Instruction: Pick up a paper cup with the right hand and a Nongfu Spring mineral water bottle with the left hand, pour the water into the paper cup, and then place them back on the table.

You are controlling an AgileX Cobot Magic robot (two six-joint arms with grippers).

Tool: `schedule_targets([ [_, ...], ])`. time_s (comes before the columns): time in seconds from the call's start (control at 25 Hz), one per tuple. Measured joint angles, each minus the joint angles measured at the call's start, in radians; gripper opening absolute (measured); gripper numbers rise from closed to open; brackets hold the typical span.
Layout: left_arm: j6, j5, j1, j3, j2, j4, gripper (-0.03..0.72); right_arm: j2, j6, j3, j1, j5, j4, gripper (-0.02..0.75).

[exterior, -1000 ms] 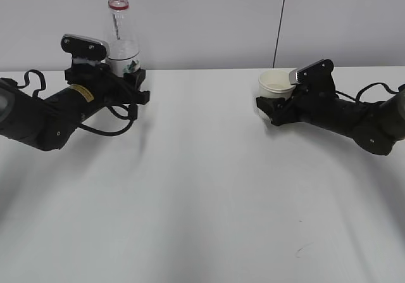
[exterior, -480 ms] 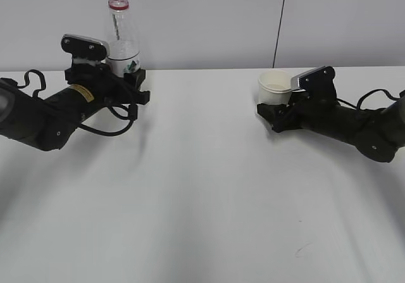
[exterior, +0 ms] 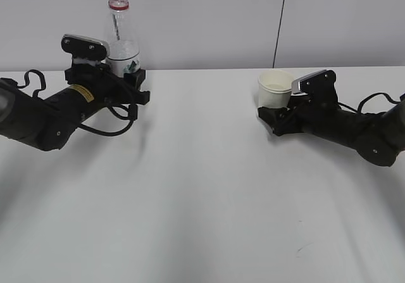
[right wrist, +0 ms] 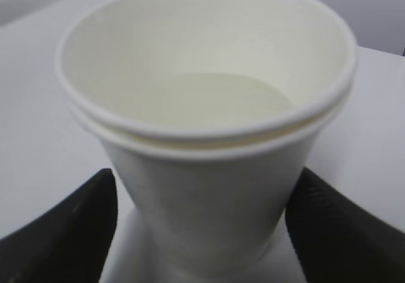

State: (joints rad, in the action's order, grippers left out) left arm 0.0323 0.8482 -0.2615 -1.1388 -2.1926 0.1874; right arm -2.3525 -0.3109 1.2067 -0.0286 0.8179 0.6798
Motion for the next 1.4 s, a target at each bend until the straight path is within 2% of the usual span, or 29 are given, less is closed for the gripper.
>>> schedule_targets([
  [0.64,0.000,0.000,0.000,0.000,0.000,0.000,0.372,0.088,0.014,-0.158,-0.033,0.068,-0.003,0.607],
  [1.08,0.016,0.000,0.000,0.000,0.002,0.000,0.371,0.346,0.015,-0.339,-0.033,0.072,-0.005,0.592],
  [1.4,0.058,-0.007,0.000,0.000,0.002,-0.010,0.371,0.505,0.016,-0.490,-0.033,0.066,-0.083,0.588],
])
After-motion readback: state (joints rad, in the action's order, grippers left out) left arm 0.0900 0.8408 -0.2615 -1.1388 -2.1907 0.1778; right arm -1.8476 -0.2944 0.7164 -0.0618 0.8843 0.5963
